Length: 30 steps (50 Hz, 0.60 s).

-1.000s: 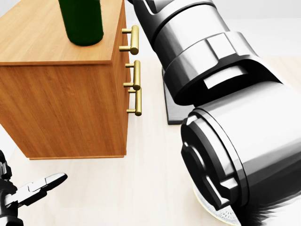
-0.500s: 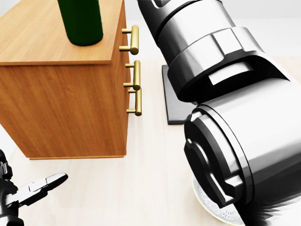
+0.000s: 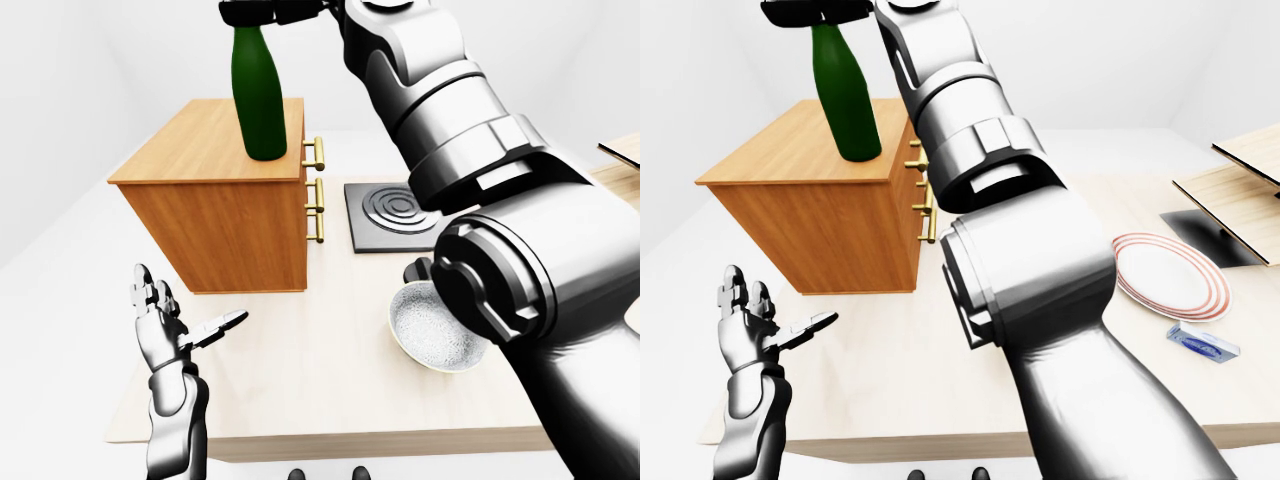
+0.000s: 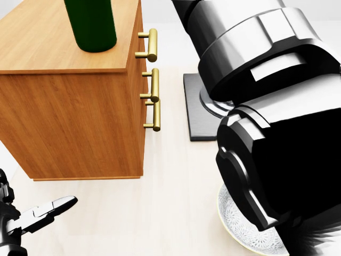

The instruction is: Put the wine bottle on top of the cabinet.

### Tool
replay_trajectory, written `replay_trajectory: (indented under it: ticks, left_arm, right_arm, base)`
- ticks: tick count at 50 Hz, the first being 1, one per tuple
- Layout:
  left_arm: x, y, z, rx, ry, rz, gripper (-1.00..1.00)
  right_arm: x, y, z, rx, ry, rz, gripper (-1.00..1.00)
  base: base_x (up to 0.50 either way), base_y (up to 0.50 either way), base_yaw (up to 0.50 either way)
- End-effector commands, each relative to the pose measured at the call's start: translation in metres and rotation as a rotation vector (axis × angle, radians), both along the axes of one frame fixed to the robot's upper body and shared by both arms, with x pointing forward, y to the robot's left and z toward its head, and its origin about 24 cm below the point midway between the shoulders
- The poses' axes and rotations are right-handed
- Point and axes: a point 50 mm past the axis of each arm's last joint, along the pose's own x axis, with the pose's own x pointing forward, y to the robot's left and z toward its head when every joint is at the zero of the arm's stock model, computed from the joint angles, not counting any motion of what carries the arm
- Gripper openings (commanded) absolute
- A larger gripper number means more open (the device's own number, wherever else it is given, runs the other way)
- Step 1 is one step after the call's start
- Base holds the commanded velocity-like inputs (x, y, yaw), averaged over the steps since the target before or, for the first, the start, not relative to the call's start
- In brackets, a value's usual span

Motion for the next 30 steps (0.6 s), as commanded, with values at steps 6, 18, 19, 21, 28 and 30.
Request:
replay_trajectory:
  ticks: [6, 18, 19, 21, 28, 30]
  left_arm:
    - [0.001, 0.000, 0.000, 0.002, 0.003, -0.002, 1.00]
    - [0.000, 0.000, 0.001, 0.001, -0.003, 0.000, 1.00]
    - [0.000, 0.000, 0.001, 0.001, -0.003, -0.001, 1.00]
    - [0.000, 0.000, 0.001, 0.001, -0.004, -0.001, 1.00]
    - [0.000, 0.000, 0.000, 0.001, -0.001, 0.000, 1.00]
    - [0.000, 0.000, 0.001, 0.002, -0.002, 0.000, 1.00]
  right_arm:
    - [-0.009, -0.010, 0.026, 0.014, -0.068, -0.023, 1.00]
    - [-0.025, -0.025, 0.062, 0.050, -0.156, -0.046, 1.00]
    - [-0.027, -0.027, 0.065, 0.052, -0.165, -0.048, 1.00]
    - [-0.029, -0.030, 0.070, 0.059, -0.179, -0.056, 1.00]
    - [-0.036, -0.037, 0.083, 0.081, -0.208, -0.062, 1.00]
    - [-0.036, -0.040, 0.083, 0.086, -0.210, -0.069, 1.00]
  base:
    - [0.00, 0.00, 0.00]
    - [0.00, 0.00, 0.00]
    - [0.00, 0.00, 0.00]
    - [0.00, 0.00, 0.00]
    - [0.00, 0.00, 0.00]
    - [0.00, 0.00, 0.00]
